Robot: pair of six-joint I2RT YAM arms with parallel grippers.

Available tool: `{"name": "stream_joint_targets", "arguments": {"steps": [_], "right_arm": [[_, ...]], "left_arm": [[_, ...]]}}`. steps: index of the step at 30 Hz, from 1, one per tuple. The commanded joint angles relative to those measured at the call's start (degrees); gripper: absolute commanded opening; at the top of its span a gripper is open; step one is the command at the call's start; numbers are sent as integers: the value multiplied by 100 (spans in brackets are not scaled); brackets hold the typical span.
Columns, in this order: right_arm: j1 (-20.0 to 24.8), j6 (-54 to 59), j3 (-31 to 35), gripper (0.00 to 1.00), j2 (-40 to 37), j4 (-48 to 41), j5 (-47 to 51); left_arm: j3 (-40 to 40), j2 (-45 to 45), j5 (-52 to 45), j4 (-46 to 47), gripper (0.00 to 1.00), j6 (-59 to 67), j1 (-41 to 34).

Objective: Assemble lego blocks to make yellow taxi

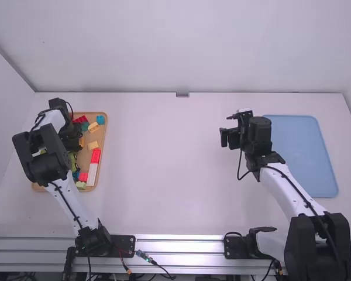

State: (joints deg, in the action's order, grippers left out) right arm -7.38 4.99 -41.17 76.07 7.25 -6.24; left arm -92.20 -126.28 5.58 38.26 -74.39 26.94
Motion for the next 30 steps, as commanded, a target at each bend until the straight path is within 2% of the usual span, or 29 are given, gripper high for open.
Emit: {"name": "stream_joint_targets", "arguments": {"steps": [1,3,4,8,17,24,25,29,30], "right_arm": [[-13,-2,-129,99,23,-12,31],[-22,-2,-129,99,23,-12,28],[-35,-4,-129,99,23,-12,31],[24,-4,-129,99,23,-12,31],[35,-2,-129,99,23,8,28],[39,-2,-129,99,23,10,31],[42,-2,-129,99,23,8,28],[15,-4,-129,99,23,10,28],[20,-2,-129,99,23,10,28]], "left_arm": [[2,-193,-44,59,78,46,-37],[2,-209,-37,81,77,-35,-35],[2,-226,-42,136,71,-131,-11],[2,-248,-55,149,66,-216,-42],[2,-246,-63,216,44,-382,-26],[-238,-193,-433,551,34,-315,50],[-361,-169,-428,739,28,-315,39],[-756,-101,-457,1292,15,-186,42],[-903,-71,-435,1419,4,7,13]]}}
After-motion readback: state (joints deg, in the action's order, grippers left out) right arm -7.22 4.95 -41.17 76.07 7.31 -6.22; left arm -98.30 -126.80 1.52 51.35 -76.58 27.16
